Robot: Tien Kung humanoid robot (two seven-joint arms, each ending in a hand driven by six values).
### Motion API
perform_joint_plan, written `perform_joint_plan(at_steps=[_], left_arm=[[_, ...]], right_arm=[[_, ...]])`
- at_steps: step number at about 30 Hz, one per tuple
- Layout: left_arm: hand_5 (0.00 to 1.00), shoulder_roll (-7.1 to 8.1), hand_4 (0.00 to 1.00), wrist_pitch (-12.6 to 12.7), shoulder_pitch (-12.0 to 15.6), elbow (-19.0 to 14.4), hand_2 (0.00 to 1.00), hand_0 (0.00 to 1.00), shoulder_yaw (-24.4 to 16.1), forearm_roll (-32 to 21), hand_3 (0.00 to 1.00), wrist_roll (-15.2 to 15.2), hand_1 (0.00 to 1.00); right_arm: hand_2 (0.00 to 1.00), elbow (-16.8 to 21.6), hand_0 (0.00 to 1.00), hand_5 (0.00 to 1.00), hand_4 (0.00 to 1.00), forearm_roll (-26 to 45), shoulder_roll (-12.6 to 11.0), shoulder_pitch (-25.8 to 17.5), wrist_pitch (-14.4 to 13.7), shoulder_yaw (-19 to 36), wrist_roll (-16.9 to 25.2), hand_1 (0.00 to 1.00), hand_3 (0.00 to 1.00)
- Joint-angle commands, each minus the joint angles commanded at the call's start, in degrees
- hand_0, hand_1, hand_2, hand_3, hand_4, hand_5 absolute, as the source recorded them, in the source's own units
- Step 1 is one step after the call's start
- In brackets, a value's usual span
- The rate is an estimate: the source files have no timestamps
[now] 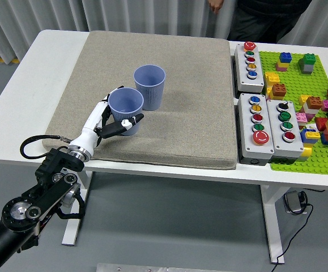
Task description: Pick cup pour cup place
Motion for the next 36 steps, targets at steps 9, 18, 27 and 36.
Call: perform_joint_plan(at_steps=[9, 18, 27, 36], left_arm=[[0.356, -0.10, 0.940, 0.27, -0.36, 0.25, 0.955, 0.835, 0.36, 0.30, 0.951, 0.03, 0.825], [0.339, -0.34, 0.931, 1.10, -0.19, 0.49, 0.863, 0.788, 0.79, 0.70, 0.870, 0.14, 0.752], [0.342, -0.39, 0.925, 1.73, -0.09, 0.48, 0.617, 0.735, 1.04, 0.27, 0.613, -0.14, 0.657], [0.335, -0.39, 0.916, 2.09, 0.17, 0.26, 0.585, 0.727, 1.26, 0.10, 0.578, -0.43, 0.645]], right_arm=[[0.595, 0.00, 0.694, 0.272, 0.002, 0.19, -0.03, 0.11, -0.03, -0.11, 0.02, 0.615, 0.589], [0.594, 0.00, 0.694, 0.272, 0.002, -0.02, 0.00, 0.05, -0.02, -0.05, -0.03, 0.616, 0.589], [0.594, 0.00, 0.694, 0.273, 0.002, -0.07, 0.04, 0.03, -0.04, -0.07, -0.05, 0.615, 0.589], [0.594, 0.00, 0.695, 0.272, 0.002, -0.38, 0.10, -0.17, 0.02, 0.12, -0.12, 0.615, 0.589]])
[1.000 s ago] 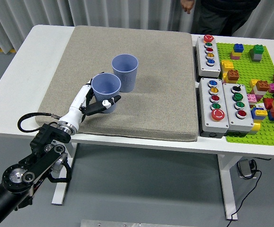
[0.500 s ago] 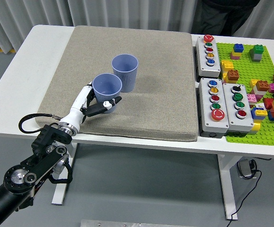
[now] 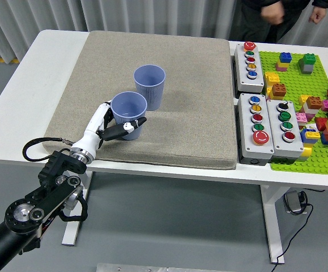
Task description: Pick cup pour cup place
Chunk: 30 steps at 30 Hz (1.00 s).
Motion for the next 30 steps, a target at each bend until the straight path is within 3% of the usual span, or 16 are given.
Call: perform_joint_plan(at_steps=[6, 11, 18, 22, 26, 27, 30], left_arm=[[0.305, 0.08, 0.893, 0.48, 0.15, -0.49, 0.572, 0.719, -0.21, 0.41, 0.546, -0.08, 0.641], [0.304, 1.22, 0.891, 0.83, -0.46, -2.45, 0.568, 0.716, -1.26, 2.49, 0.540, 0.57, 0.635], [0.298, 4.53, 0.893, 0.29, -3.07, -3.17, 0.565, 0.708, -1.80, 3.05, 0.537, 1.73, 0.628], [0.298, 7.24, 0.891, -0.36, -5.76, -3.18, 0.565, 0.699, -0.74, 3.51, 0.534, 2.74, 0.623], [0.298, 9.01, 0.891, -0.55, -8.70, -2.51, 0.565, 0.699, 0.39, 3.54, 0.534, 3.23, 0.623], [0.297, 9.17, 0.888, -0.57, -9.08, -2.41, 0.556, 0.637, 0.52, 3.56, 0.528, 3.29, 0.578], [0.297, 10.15, 0.888, -0.79, -11.67, -1.24, 0.556, 0.637, 1.88, 3.47, 0.528, 3.68, 0.578]], right_arm=[[0.594, 0.00, 0.694, 0.272, 0.002, -0.02, -0.01, -0.01, 0.03, 0.02, -0.01, 0.615, 0.589], [0.593, 0.00, 0.694, 0.273, 0.002, 0.19, -0.07, 0.05, -0.01, 0.00, 0.09, 0.615, 0.589], [0.593, 0.00, 0.695, 0.268, 0.002, 0.21, -0.26, 0.17, -0.04, 0.03, 0.19, 0.615, 0.589], [0.593, 0.00, 0.695, 0.269, 0.002, 0.45, -0.43, 0.28, -0.09, -0.05, 0.29, 0.615, 0.589], [0.593, 0.00, 0.695, 0.269, 0.002, 0.62, -0.59, 0.46, -0.12, -0.17, 0.36, 0.615, 0.589], [0.593, 0.00, 0.694, 0.268, 0.002, 0.65, -0.61, 0.48, -0.13, -0.19, 0.36, 0.615, 0.589], [0.593, 0.00, 0.694, 0.268, 0.002, 0.81, -0.68, 0.66, -0.17, -0.30, 0.36, 0.615, 0.589]])
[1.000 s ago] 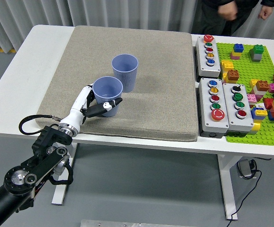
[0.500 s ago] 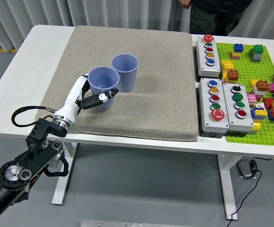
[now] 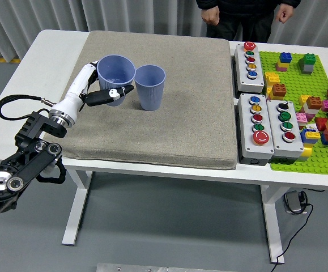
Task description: Pick cup pour cup place
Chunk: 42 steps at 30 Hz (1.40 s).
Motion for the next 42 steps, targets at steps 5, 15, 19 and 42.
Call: perform_joint_plan(at_steps=[5, 15, 19, 42], left_arm=[[0.290, 0.79, 0.882, -0.30, -2.99, 1.50, 0.556, 0.648, 2.09, 0.56, 0.528, 0.48, 0.583], [0.271, 1.96, 0.868, -0.59, -9.01, 5.74, 0.556, 0.650, 8.57, 0.96, 0.528, 1.25, 0.590], [0.271, 2.27, 0.868, -0.92, -11.26, 8.15, 0.556, 0.650, 10.60, 0.09, 0.528, 1.37, 0.590], [0.268, 3.31, 0.862, -3.94, -19.63, 12.44, 0.552, 0.641, 16.38, 10.88, 0.528, 6.02, 0.578]], right_arm=[[0.593, 0.00, 0.694, 0.266, 0.002, 0.25, -0.05, 0.18, -0.08, -0.21, -0.05, 0.615, 0.590], [0.592, 0.00, 0.694, 0.262, 0.002, 0.49, -0.10, 0.27, -0.12, -0.43, -0.10, 0.615, 0.589], [0.592, 0.00, 0.694, 0.262, 0.002, 0.55, -0.18, 0.40, -0.12, -0.49, -0.08, 0.615, 0.589], [0.593, 0.00, 0.694, 0.258, 0.002, 1.17, -0.65, 1.08, 0.01, -0.98, -0.01, 0.616, 0.590]])
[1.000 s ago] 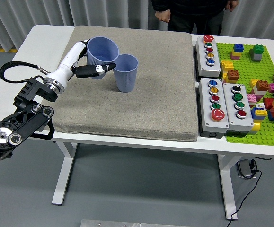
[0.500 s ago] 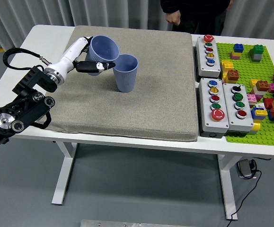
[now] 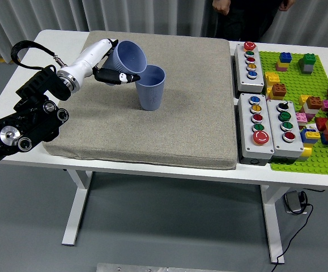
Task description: Pick cup pour cup place
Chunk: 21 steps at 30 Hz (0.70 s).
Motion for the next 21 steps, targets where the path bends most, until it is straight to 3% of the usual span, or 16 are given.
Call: perform_joint_plan(at_steps=[21], left_arm=[[0.270, 0.53, 0.857, -3.68, -6.47, 1.14, 0.545, 0.633, 5.79, 16.26, 0.527, 4.26, 0.574]], right_arm=[[0.592, 0.00, 0.694, 0.251, 0.002, 0.27, -0.18, 0.06, -0.09, -0.20, 0.00, 0.616, 0.590]])
